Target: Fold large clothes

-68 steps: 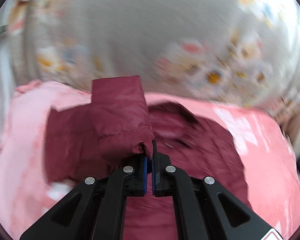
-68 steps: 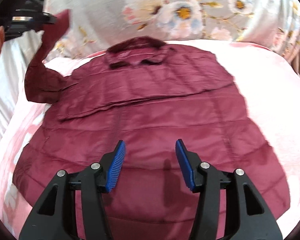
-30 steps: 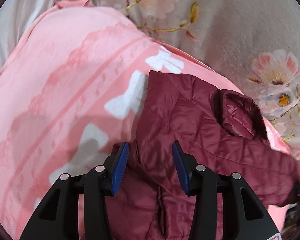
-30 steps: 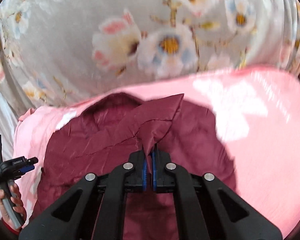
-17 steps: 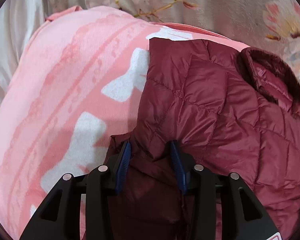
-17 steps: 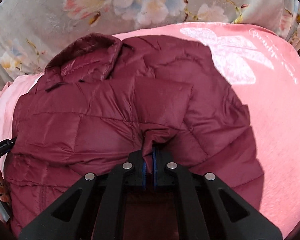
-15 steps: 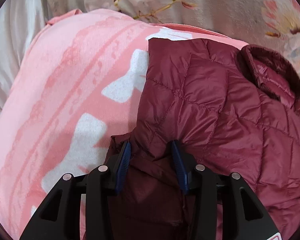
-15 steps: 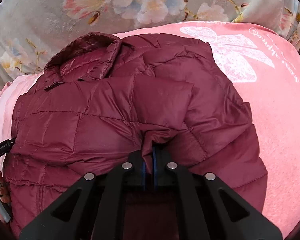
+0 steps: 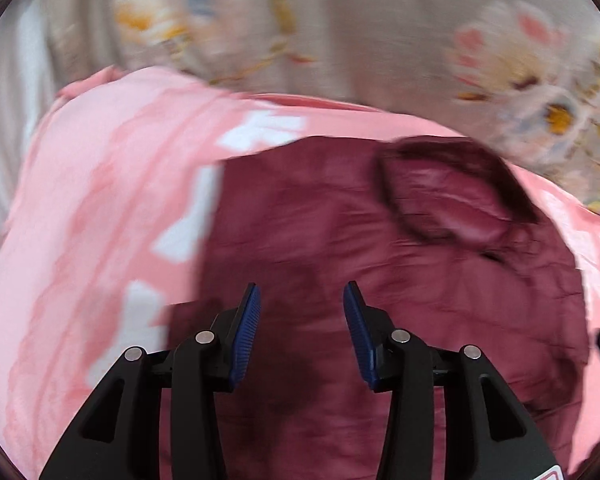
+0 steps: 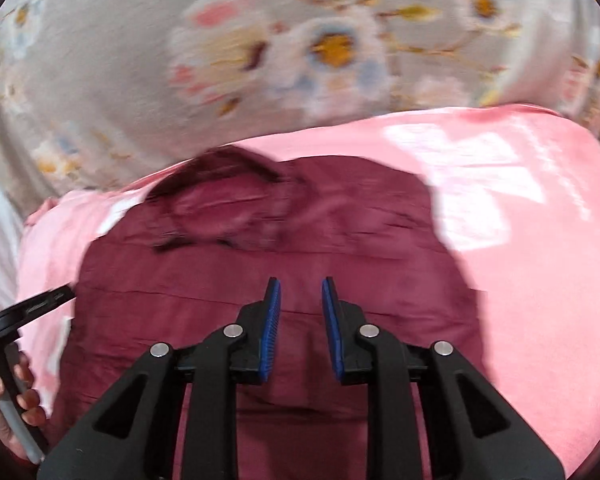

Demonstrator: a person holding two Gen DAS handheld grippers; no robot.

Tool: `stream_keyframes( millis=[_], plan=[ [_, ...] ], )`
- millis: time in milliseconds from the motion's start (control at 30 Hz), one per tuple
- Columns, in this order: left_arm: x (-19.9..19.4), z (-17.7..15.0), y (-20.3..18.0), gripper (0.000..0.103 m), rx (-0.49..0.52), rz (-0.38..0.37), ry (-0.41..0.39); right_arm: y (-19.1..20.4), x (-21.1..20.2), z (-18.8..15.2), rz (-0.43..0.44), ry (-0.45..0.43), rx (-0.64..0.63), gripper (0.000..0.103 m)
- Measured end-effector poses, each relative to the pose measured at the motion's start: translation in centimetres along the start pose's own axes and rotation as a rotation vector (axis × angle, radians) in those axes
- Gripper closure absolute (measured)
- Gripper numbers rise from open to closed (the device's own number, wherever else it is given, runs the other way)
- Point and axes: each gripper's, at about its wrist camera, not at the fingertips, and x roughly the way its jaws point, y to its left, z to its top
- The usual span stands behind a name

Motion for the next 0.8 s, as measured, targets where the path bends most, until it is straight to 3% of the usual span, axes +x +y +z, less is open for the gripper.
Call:
stream_keyframes(
  millis=[100,233,567,800],
  plan=[
    [1.7,-0.6,-3.8,0.059,0.056,0.010,0.025,2.1,2.4,-1.1,-0.008,0.039,-0.053,0.082],
    [4.9,-2.2,-5.5,0.059,0.078,0.038,0.078,2.4,5.5,-3.2,-0.019,0.101,-0.065,0.082],
    [6.3,-5.2,-5.9,0.056,0.122,0.081,-0.025,1.2,6.8,-5.5,0.015,0.105,-0.042,0.083],
    [6.4,-5.2,-6.3,0.056,0.139,0.102,-0.034,1.3,7.0,-5.5,0.012,0.106,-0.044,0.083]
  ],
)
